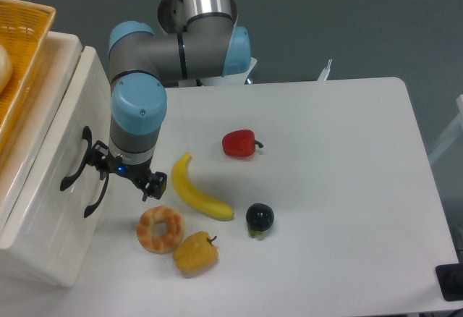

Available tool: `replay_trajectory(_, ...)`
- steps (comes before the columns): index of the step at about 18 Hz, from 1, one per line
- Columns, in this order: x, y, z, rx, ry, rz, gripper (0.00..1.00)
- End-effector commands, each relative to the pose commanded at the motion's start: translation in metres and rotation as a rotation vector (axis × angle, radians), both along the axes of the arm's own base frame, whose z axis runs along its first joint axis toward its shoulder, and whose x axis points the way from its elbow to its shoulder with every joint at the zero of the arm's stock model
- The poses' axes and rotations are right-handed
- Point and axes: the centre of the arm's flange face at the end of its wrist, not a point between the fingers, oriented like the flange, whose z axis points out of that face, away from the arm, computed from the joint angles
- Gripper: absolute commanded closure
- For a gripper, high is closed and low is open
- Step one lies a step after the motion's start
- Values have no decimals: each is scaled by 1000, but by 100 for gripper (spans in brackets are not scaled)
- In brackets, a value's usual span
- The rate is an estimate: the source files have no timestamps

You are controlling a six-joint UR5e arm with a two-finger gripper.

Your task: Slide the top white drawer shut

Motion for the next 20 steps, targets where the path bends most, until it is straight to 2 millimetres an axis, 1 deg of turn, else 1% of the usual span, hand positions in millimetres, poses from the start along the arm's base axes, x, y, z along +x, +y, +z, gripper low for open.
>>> replay_trajectory(8,3,2,4,8,5,-6,0)
replay_trajectory(15,0,3,6,12,10,-5,0)
replay_trajectory(17,-6,1,7,19,16,-20,0)
replay_trajectory(18,-14,-2,7,23,22,-30,0)
replay_trajectory(20,-34,-9,21,52,43,-36,0)
